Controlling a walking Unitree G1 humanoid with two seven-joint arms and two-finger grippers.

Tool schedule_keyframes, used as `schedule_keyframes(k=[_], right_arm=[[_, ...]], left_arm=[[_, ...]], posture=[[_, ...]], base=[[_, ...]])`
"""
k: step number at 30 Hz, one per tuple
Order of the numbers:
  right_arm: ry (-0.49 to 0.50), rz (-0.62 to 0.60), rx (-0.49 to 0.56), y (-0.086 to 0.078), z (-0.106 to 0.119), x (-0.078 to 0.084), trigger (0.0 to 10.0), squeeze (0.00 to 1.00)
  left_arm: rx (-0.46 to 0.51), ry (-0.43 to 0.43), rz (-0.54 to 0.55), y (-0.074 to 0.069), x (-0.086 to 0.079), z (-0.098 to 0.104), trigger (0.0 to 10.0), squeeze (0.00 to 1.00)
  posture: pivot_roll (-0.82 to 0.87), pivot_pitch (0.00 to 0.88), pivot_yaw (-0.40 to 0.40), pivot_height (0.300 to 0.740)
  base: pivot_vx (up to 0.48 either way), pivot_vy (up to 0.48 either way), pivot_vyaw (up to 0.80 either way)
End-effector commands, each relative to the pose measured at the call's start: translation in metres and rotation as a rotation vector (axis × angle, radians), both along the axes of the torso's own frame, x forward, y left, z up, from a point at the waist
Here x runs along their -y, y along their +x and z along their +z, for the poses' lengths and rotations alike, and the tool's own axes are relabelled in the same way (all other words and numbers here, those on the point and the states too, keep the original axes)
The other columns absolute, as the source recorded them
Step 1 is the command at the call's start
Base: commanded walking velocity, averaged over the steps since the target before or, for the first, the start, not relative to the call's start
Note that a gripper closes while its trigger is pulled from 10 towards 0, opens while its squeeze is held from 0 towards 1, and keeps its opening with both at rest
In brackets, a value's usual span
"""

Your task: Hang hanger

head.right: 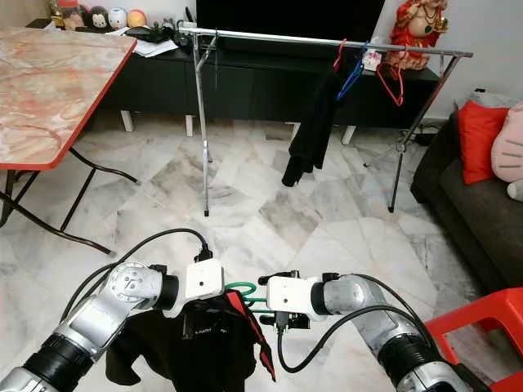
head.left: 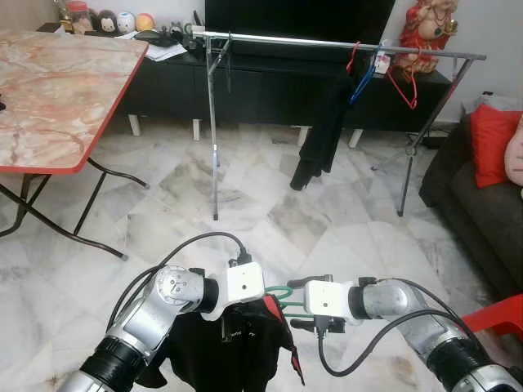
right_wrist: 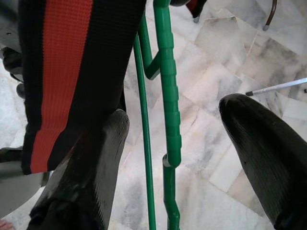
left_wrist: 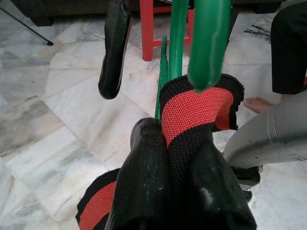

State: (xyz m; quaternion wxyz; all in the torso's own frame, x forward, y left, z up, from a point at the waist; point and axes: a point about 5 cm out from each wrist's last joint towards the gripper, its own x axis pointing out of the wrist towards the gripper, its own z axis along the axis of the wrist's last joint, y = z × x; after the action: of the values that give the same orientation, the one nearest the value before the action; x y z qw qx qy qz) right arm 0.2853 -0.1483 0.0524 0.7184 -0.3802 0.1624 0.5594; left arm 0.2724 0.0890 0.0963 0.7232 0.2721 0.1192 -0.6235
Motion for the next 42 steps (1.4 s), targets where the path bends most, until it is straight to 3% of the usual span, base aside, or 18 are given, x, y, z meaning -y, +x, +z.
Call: schedule_keyframes(k=[1,15,34,35,36,37,39,42], right_arm=[[0.004,-0.013,0.012,0.004,0.003,0.003,10.0,0.0],[0.006,-0.024,0.007,0.004,0.0,0.001,10.0,0.0],[0.013,-0.034,0.027,0.008,0.003,0.002,10.0,0.0],[0.016,-0.036,0.029,0.008,0.003,0.002,8.0,0.0],[0.016,-0.036,0.029,0.008,0.003,0.002,8.0,0.0],[0.019,-0.037,0.031,0.008,0.003,0.002,0.7,0.0],[0.021,-0.038,0.028,0.008,0.003,0.002,0.0,0.0],[0.022,-0.037,0.022,0.008,0.002,0.002,0.0,0.0]], left_arm=[[0.039,-0.03,-0.019,0.003,0.005,0.013,10.0,0.0],[0.018,-0.063,-0.072,-0.004,0.01,0.021,10.0,0.0],[0.007,-0.039,-0.096,-0.008,0.012,0.018,10.0,0.0],[0.007,-0.039,-0.096,-0.009,0.012,0.018,10.0,0.0],[0.007,-0.039,-0.096,-0.009,0.012,0.018,10.0,0.0],[0.007,-0.039,-0.097,-0.009,0.012,0.018,10.0,0.0],[0.004,-0.04,-0.098,-0.009,0.012,0.018,10.0,0.0],[0.003,-0.04,-0.098,-0.009,0.013,0.017,10.0,0.0]], posture=[[-0.01,0.0,-0.153,0.74],[0.0,0.0,-0.154,0.74],[0.0,0.0,-0.155,0.74],[-0.01,0.0,-0.155,0.74],[-0.01,0.0,-0.155,0.74],[-0.01,0.0,-0.155,0.74],[-0.01,0.0,-0.156,0.74],[-0.01,0.0,-0.156,0.74]], base=[[0.0,0.0,0.0],[0.0,0.0,0.0],[0.0,0.0,0.0],[0.0,0.0,0.0],[0.0,0.0,0.0],[0.0,0.0,0.0],[0.0,0.0,0.0],[0.0,0.0,0.0]])
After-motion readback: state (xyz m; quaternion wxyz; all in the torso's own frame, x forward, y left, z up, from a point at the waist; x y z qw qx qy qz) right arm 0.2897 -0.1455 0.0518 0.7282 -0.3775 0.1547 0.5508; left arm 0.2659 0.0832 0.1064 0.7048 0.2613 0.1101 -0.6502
